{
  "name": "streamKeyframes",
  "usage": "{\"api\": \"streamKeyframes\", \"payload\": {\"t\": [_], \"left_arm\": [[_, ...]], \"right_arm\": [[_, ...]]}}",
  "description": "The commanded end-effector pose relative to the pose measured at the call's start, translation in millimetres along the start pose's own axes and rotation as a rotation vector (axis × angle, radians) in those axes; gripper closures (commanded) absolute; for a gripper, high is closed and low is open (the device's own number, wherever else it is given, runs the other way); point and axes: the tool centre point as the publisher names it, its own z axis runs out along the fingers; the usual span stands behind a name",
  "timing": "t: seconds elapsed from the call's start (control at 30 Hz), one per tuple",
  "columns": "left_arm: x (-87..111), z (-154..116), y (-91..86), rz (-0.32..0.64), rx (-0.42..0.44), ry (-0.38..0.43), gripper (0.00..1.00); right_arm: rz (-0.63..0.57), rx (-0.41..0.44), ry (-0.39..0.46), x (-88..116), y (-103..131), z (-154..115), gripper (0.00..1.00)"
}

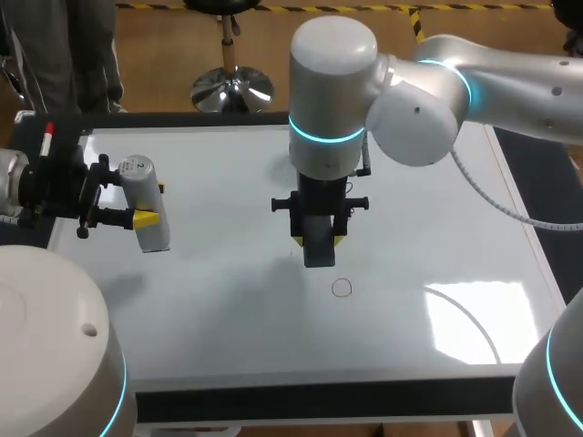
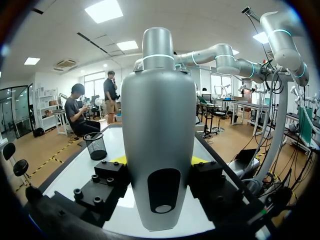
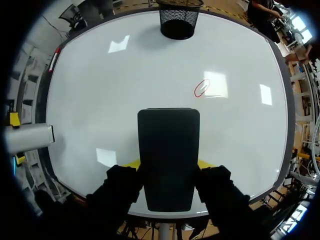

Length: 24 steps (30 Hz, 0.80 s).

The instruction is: Pick up the inspection probe, press it on each red-marked spot on the whiteboard one by one, put down the probe, pick up the eraser, and wipe off all the red marks.

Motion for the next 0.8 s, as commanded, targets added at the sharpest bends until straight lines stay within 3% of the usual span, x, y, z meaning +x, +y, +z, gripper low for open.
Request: {"api": "streamKeyframes", "payload": {"t": [0.03, 0.2, 0.8], "left_arm": [[0.4, -1.0, -0.6, 0.003, 0.002, 0.000, 1.00], [0.4, -1.0, -0.6, 0.003, 0.002, 0.000, 1.00], [0.4, -1.0, -0.6, 0.003, 0.002, 0.000, 1.00]], "right_arm": [[-0.002, -0.001, -0.002, -0.8, -0.5, 0.4, 1.00], [-0.014, 0.015, 0.004, -9.5, -1.7, -0.1, 1.00], [0.062, -0.008, 0.008, -92.6, -37.5, -23.5, 1.00]]}}
